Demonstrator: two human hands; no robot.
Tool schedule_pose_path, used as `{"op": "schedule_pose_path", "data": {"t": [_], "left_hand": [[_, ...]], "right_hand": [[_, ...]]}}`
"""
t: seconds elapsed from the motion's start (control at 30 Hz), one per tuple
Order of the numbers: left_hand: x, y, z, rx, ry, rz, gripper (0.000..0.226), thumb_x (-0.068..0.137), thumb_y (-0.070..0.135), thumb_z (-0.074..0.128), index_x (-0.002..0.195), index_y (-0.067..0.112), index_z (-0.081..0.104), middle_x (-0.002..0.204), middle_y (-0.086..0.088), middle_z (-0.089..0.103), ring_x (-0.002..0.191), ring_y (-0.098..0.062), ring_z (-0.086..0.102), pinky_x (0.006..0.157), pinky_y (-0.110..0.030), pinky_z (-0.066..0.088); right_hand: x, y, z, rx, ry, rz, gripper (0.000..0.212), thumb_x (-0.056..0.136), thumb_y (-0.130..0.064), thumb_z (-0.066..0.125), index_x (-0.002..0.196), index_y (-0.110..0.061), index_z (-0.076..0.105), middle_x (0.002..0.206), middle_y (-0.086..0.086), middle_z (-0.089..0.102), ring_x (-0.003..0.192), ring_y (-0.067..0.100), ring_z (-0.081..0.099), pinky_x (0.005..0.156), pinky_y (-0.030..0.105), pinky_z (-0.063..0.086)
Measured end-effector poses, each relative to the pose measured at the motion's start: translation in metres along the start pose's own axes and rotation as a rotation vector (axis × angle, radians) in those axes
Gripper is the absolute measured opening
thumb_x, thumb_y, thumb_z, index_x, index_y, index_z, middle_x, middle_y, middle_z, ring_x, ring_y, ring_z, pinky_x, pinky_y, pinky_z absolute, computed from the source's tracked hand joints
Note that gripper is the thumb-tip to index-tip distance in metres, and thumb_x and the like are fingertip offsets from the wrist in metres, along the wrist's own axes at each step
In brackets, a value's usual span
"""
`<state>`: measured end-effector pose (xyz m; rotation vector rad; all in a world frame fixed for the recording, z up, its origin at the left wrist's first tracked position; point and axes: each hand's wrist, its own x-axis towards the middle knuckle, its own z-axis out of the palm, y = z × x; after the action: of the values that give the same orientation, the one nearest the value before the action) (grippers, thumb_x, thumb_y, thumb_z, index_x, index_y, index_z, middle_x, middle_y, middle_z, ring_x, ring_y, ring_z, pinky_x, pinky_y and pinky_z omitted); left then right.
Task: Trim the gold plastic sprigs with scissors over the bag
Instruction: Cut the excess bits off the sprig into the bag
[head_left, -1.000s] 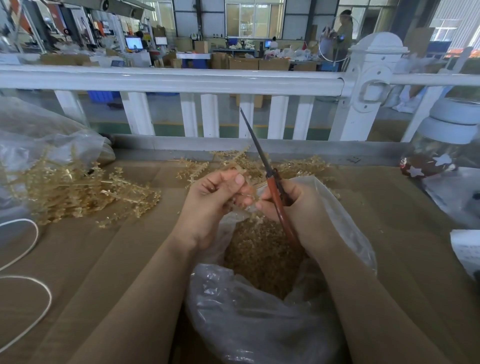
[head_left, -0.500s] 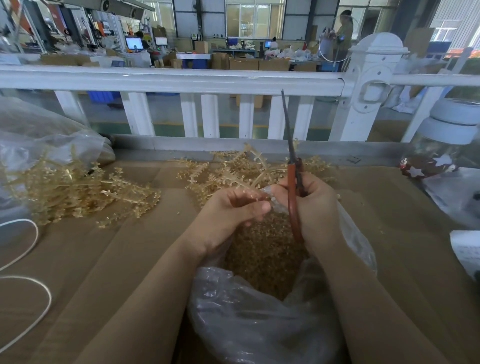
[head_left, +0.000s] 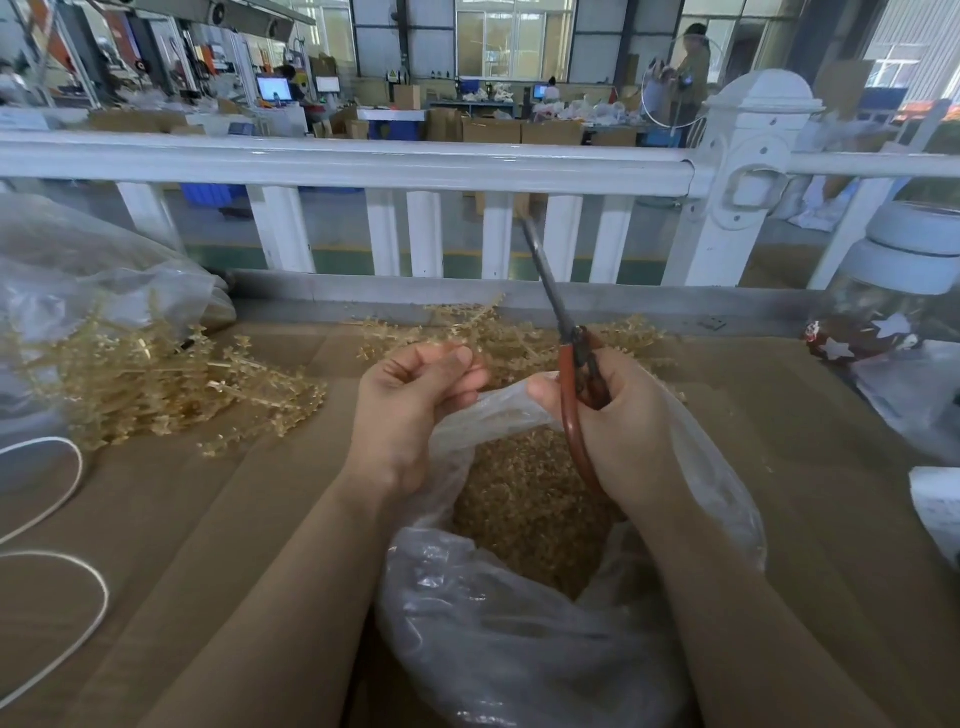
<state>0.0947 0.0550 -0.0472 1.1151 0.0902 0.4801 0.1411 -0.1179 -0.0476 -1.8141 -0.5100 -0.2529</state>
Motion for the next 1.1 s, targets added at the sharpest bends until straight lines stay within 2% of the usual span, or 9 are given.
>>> {"op": "schedule_pose_path", "data": {"t": [0.1,0.23,0.33,0.43,0.53,0.63,0.73,0.87,1.1], "left_hand": [[0.001,0.0,-0.002,0.008,0.008,0.026,0.017,0.073,0.016,0.074,0.088,0.007,0.071,0.079,-0.008,0.074,0.073,-0.015,0.072,0.067,-0.022,0.057],[0.002,0.0,-0.004,0.011,-0.026,0.064,0.006,0.073,0.015,0.075,0.079,0.015,0.074,0.077,-0.005,0.073,0.073,-0.013,0.07,0.07,-0.022,0.057],[0.002,-0.001,-0.006,0.041,-0.085,0.119,0.003,0.076,0.015,0.073,0.079,0.016,0.075,0.077,-0.003,0.072,0.073,-0.012,0.068,0.072,-0.021,0.056],[0.002,-0.002,-0.007,0.067,-0.094,0.156,0.007,0.076,0.013,0.071,0.076,0.018,0.076,0.079,-0.002,0.073,0.072,-0.011,0.066,0.071,-0.021,0.055],[0.002,-0.002,-0.006,0.1,-0.101,0.178,0.013,0.075,0.011,0.069,0.066,0.019,0.075,0.083,0.002,0.073,0.073,-0.011,0.063,0.072,-0.022,0.054],[0.003,-0.003,-0.007,0.108,-0.086,0.176,0.023,0.082,0.001,0.066,0.068,0.018,0.073,0.079,0.0,0.073,0.072,-0.01,0.065,0.071,-0.021,0.054],[0.003,-0.004,-0.006,0.091,-0.076,0.175,0.01,0.081,0.003,0.066,0.078,0.012,0.071,0.074,-0.001,0.072,0.067,-0.009,0.065,0.069,-0.02,0.054],[0.004,-0.003,-0.007,0.077,-0.126,0.201,0.008,0.08,0.011,0.066,0.081,0.013,0.073,0.068,-0.001,0.068,0.066,-0.011,0.061,0.07,-0.022,0.051],[0.005,-0.002,-0.009,0.091,-0.135,0.209,0.009,0.082,0.011,0.066,0.076,0.013,0.071,0.066,-0.002,0.064,0.065,-0.013,0.057,0.07,-0.023,0.05]], "right_hand": [[0.0,0.001,0.0,-0.26,-0.045,-0.098,0.059,0.058,-0.092,0.056,0.086,-0.04,0.055,0.084,-0.027,0.061,0.087,-0.012,0.056,0.06,0.012,0.042],[0.0,0.007,0.002,-0.512,-0.092,-0.192,0.066,0.059,-0.099,0.039,0.09,-0.041,0.048,0.083,-0.033,0.049,0.076,-0.011,0.051,0.059,0.009,0.033],[0.0,0.011,0.003,-0.572,-0.082,-0.226,0.065,0.061,-0.099,0.036,0.092,-0.042,0.043,0.081,-0.035,0.044,0.074,-0.015,0.044,0.059,0.007,0.03],[0.001,0.016,0.004,-0.64,-0.075,-0.248,0.063,0.064,-0.097,0.044,0.091,-0.039,0.044,0.079,-0.032,0.045,0.07,-0.015,0.041,0.057,0.005,0.028],[0.001,0.019,0.004,-0.679,-0.067,-0.249,0.062,0.066,-0.095,0.048,0.089,-0.037,0.046,0.08,-0.027,0.05,0.068,-0.014,0.04,0.055,0.005,0.027],[0.001,0.019,0.004,-0.691,-0.061,-0.252,0.061,0.066,-0.095,0.048,0.087,-0.037,0.045,0.079,-0.027,0.05,0.068,-0.014,0.041,0.055,0.006,0.028],[0.0,0.017,0.004,-0.694,-0.048,-0.251,0.06,0.065,-0.096,0.044,0.085,-0.04,0.043,0.073,-0.028,0.047,0.066,-0.015,0.04,0.056,0.005,0.028],[0.0,0.015,0.004,-0.689,-0.029,-0.248,0.071,0.064,-0.099,0.033,0.081,-0.033,0.054,0.068,-0.024,0.048,0.061,-0.013,0.04,0.056,0.005,0.028],[0.0,0.013,0.004,-0.663,-0.046,-0.241,0.077,0.063,-0.098,0.036,0.086,-0.03,0.063,0.068,-0.024,0.051,0.059,-0.01,0.042,0.057,0.005,0.031]]}}
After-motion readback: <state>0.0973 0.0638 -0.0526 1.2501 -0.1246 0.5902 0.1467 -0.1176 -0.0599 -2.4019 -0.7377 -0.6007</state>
